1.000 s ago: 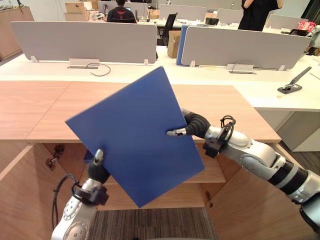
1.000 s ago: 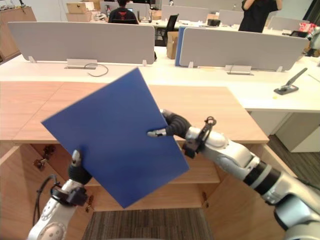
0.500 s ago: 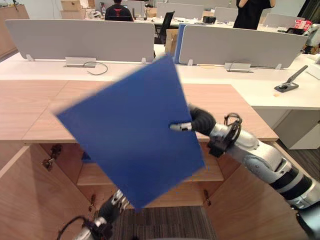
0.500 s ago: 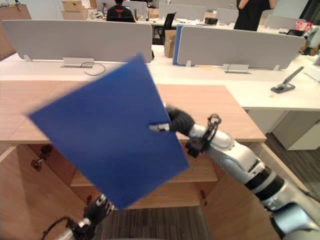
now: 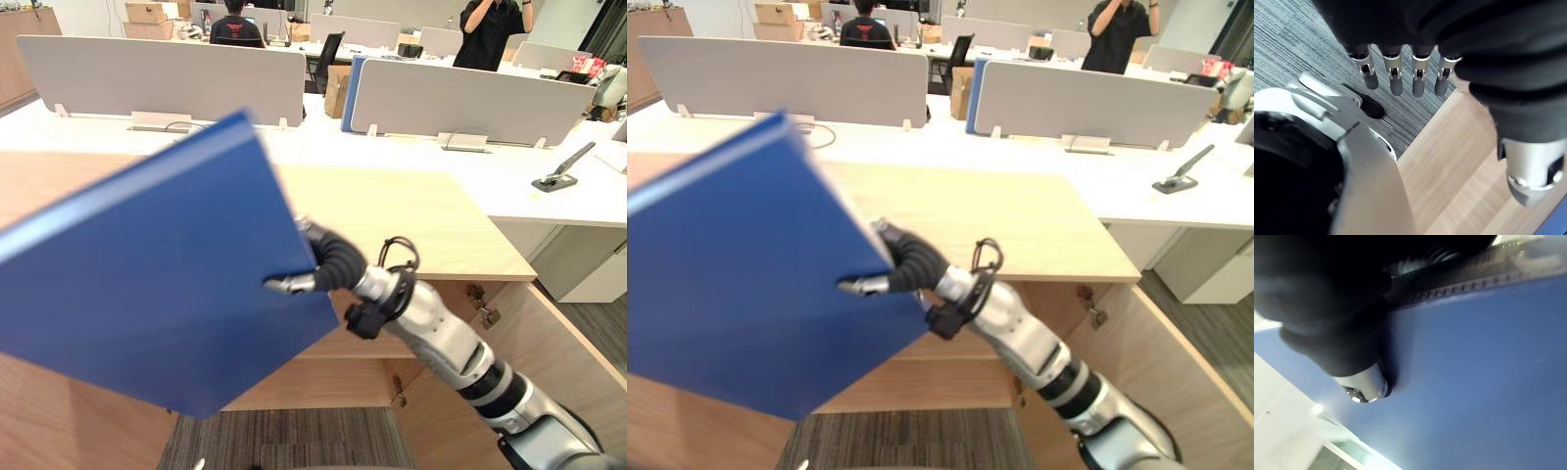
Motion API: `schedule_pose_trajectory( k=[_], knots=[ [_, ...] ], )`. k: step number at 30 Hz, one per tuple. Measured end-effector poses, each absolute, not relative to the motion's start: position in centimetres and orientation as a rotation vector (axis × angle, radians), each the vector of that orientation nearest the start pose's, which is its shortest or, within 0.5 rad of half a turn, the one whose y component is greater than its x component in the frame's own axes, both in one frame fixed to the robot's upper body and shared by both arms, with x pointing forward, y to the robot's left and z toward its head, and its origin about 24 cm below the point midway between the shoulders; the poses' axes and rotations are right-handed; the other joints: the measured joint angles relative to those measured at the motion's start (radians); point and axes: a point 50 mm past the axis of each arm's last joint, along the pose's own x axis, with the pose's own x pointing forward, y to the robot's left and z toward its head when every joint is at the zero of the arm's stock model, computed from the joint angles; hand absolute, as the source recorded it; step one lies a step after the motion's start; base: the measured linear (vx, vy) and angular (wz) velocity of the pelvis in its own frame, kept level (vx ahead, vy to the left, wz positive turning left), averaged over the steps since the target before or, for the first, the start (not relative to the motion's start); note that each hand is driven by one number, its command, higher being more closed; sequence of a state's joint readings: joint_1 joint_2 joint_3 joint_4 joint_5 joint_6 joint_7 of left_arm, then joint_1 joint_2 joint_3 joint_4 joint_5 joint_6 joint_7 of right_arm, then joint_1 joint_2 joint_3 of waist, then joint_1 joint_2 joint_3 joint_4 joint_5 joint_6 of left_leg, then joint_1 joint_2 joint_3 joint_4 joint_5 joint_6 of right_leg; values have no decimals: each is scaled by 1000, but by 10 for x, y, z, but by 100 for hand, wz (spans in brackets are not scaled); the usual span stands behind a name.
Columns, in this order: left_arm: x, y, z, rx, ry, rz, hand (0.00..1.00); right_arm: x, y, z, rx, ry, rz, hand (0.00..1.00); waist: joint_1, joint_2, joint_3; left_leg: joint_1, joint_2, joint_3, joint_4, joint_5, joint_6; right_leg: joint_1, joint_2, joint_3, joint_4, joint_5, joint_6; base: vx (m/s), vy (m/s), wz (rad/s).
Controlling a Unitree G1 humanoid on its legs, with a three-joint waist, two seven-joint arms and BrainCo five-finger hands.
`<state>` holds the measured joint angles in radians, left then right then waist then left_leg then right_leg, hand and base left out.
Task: Walk over to the cabinet, pick up the folder, carry it to the office cabinet, place the folder inside the office cabinet, then close the office cabinet door
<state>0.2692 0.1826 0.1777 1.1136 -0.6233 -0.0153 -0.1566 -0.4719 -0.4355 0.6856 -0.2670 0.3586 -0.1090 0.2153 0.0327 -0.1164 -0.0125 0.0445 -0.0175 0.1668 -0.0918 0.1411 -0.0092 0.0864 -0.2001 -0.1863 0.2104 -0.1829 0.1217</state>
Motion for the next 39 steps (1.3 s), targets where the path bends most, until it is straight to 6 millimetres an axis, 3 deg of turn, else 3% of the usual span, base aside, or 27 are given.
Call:
schedule_pose_trajectory(
  k=[4,7,11,15,17,19,23,25,26,28,31,36,39],
  knots=[
    [-1,242,-164,-526,1143,645,0,226,-9,114,-474,-475,1106,100,12,-11,-5,-6,5,-8,0,3,-5,-2,4,-7,0,0,-3,-11,-24,5],
    [-3,243,-164,-503,1155,649,0,218,-7,55,-768,-351,1172,100,16,-13,-2,-9,4,-14,0,5,-7,-2,4,-13,0,0,-4,-17,-12,7],
    [-1,242,-165,-485,1158,650,0,211,-35,-25,-1104,-81,1268,100,15,-7,13,-20,-3,-44,0,6,-10,3,-2,-43,-1,-10,-9,-13,-6,18],
    [1,240,-166,-469,1163,629,0,216,-64,-56,-1229,92,1257,100,14,7,40,-27,-7,-59,4,6,-10,6,-4,-58,-7,-10,-8,7,-5,11],
    [5,239,-166,-464,1160,616,0,219,-78,-68,-1209,211,1215,100,14,13,54,-29,-8,-64,4,6,-10,8,-3,-62,-12,-9,-7,36,-6,6],
    [7,237,-166,-458,1161,613,0,230,-100,-80,-1000,429,996,100,15,23,67,-33,-11,-73,5,6,-9,10,-1,-72,-18,-6,-1,53,-17,10],
    [11,233,-167,-452,1156,587,0,258,-151,-76,-602,598,513,100,15,43,84,-33,-20,-91,5,8,-2,28,-3,-86,-38,-4,3,50,-9,12],
    [12,232,-167,-442,1158,576,0,260,-170,-79,-254,655,272,100,20,44,88,-33,-21,-99,5,8,-1,37,0,-91,-53,-2,5,50,-15,7],
    [12,232,-167,-441,1158,577,0,260,-171,-80,-158,663,217,100,21,45,89,-33,-21,-99,5,8,-1,38,0,-91,-55,-2,5,38,-19,-4],
    [14,231,-167,-431,1163,565,0,258,-174,-84,240,666,9,100,21,53,96,-33,-18,-100,5,8,-1,38,2,-90,-59,-1,6,19,-21,-5],
    [23,224,-168,-475,1134,574,0,269,-170,-76,728,565,-224,100,26,87,132,-33,-11,-90,5,8,-1,36,7,-82,-67,13,4,-28,-9,-9],
    [22,215,-168,-634,1071,699,0,275,-167,-70,1156,419,-428,100,45,106,147,-35,-4,-66,4,-2,-2,35,9,-73,-84,24,6,-35,8,-10],
    [24,212,-167,-668,1049,709,0,279,-173,-62,1319,310,-513,100,49,118,155,-41,-1,-63,4,-5,-4,34,5,-86,-92,22,9,0,0,0]
  ],
)
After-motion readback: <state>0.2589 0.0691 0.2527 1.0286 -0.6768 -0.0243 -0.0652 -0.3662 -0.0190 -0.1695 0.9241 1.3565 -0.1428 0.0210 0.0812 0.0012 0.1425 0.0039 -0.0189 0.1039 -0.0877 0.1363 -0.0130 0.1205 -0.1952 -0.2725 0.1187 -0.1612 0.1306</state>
